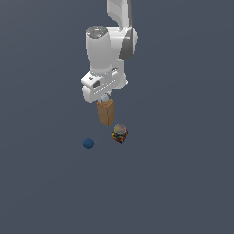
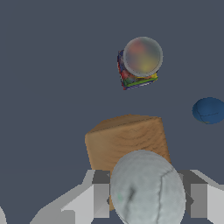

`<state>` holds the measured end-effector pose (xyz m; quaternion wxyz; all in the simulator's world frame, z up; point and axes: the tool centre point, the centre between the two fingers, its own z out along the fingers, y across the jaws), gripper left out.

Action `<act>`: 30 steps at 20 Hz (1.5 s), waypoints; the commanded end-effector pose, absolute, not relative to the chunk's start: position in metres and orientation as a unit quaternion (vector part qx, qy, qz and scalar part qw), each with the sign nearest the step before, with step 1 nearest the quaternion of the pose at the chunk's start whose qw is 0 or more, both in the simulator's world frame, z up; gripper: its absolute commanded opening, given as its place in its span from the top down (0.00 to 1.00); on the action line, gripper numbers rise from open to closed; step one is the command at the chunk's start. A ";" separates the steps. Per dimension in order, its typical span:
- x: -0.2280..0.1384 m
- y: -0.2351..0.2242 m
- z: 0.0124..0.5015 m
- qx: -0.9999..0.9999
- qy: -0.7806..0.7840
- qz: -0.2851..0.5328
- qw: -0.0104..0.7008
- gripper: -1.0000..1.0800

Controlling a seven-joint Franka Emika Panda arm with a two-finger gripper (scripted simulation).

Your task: Pick up a designated object from a clutter of objects.

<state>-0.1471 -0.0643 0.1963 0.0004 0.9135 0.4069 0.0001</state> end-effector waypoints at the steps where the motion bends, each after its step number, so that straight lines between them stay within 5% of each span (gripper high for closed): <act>1: -0.144 -0.063 0.203 0.913 0.407 0.000 0.001 1.00; 30: -0.061 -0.033 0.391 0.913 0.408 0.000 0.000 1.00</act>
